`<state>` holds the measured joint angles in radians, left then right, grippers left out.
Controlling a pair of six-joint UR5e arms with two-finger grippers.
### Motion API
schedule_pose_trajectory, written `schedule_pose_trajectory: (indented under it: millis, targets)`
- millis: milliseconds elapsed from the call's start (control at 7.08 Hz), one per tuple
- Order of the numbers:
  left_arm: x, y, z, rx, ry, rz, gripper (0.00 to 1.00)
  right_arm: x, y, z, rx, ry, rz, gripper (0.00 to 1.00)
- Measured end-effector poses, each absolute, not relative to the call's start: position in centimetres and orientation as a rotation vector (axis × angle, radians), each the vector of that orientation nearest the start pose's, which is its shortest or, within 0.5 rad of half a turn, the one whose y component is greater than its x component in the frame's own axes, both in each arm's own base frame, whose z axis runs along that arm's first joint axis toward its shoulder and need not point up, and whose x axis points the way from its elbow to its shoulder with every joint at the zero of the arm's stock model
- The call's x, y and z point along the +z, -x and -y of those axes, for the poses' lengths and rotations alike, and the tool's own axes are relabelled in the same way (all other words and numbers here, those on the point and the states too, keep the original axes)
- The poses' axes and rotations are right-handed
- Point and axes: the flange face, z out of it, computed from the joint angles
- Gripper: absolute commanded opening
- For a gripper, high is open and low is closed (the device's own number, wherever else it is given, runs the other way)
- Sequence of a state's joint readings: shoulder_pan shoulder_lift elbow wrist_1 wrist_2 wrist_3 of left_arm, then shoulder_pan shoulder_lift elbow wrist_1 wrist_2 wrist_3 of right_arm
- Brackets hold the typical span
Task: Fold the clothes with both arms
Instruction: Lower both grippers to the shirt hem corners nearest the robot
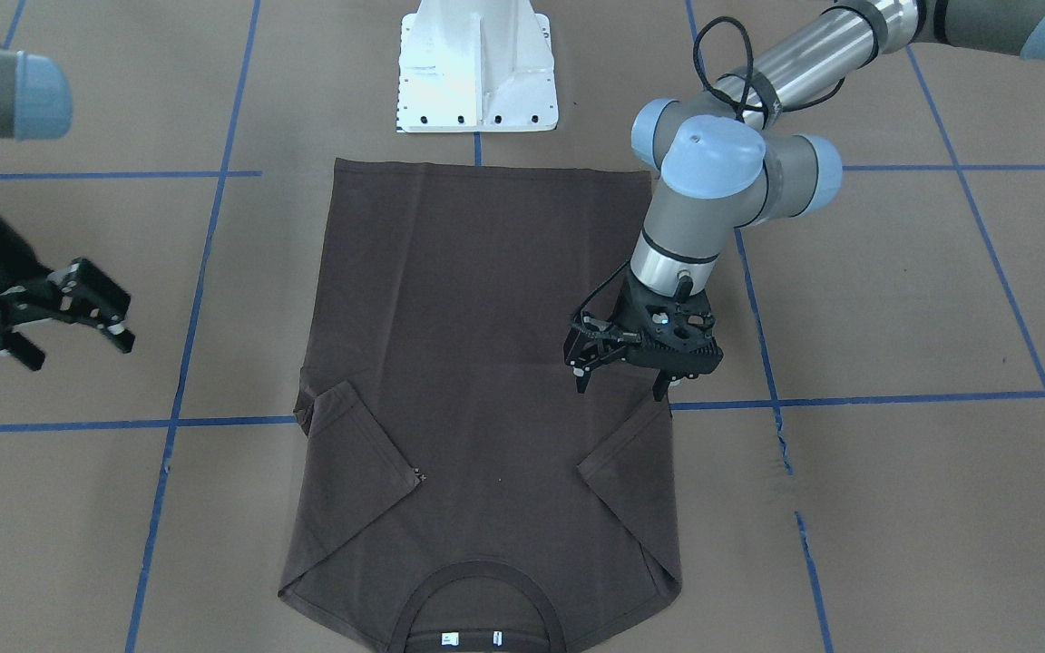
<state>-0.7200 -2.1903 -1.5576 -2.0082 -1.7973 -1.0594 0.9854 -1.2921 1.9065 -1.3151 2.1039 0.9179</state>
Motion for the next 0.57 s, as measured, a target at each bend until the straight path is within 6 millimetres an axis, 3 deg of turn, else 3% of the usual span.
schedule_pose_trajectory:
  millis: [283, 565]
  targets:
    - [25.4, -44.6, 48.9, -0.025, -0.401, -1.027, 1.0, 28.6, 30.4, 41.4, 0.179, -0.206, 1.012, 0.97]
    - [27.5, -44.4, 41.2, -0.028, -0.335, -1.059, 1.0, 28.2, 37.5, 30.4, 0.293, -0.158, 1.01, 0.97]
